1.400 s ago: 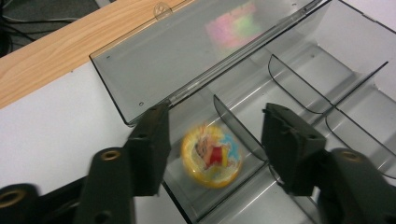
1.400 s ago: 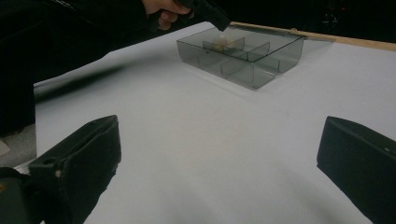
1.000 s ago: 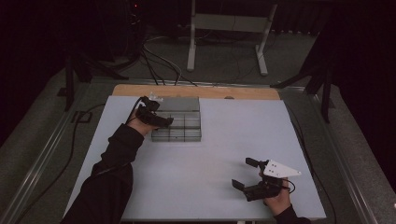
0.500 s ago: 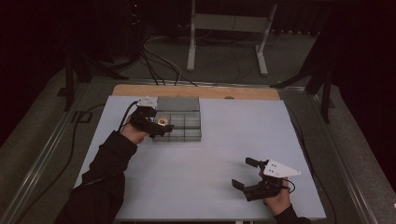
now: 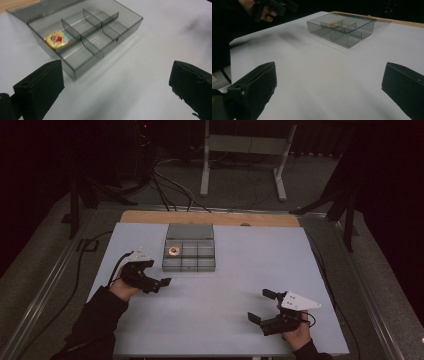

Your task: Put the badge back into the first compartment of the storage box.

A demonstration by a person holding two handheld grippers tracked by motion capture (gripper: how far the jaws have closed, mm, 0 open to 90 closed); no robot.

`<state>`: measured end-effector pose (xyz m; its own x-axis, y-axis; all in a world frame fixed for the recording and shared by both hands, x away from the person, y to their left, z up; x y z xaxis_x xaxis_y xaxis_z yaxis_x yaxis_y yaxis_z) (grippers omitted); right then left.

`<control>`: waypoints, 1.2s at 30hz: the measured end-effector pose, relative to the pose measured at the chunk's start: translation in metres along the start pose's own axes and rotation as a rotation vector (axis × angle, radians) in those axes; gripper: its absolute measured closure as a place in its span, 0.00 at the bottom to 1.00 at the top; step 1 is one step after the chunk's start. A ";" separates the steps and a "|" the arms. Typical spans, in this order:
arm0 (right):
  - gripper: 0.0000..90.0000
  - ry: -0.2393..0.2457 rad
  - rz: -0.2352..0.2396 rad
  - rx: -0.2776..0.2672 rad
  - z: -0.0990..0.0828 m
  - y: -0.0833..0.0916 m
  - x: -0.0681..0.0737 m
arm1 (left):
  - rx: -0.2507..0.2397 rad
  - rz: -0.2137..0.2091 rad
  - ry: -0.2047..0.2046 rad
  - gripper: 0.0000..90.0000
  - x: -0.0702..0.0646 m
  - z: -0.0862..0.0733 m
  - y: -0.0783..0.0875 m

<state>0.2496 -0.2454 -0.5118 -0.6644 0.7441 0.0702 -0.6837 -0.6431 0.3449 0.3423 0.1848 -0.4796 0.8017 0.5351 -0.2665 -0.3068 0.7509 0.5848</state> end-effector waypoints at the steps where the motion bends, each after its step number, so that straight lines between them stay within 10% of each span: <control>1: 0.00 0.000 -0.001 0.000 0.000 0.000 0.000 | -0.008 0.007 -0.001 0.00 -0.001 -0.004 0.002; 36: 0.00 -0.002 0.008 0.011 0.000 -0.001 0.001 | -0.024 0.002 0.050 0.00 -0.044 -0.119 0.036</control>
<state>0.2496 -0.2442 -0.5123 -0.6694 0.7391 0.0752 -0.6749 -0.6473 0.3543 0.2347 0.2343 -0.5378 0.7743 0.5551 -0.3038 -0.3213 0.7585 0.5670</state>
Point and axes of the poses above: each handheld gripper's, and its own axes: y roughly backward along the jaws, z roughly out of its top, x roughly to its left, the point moved 2 cm from there along -y, roughly forward along the jaws, and after that the axes turned 12 degrees about -z, right-handed, at the moved point
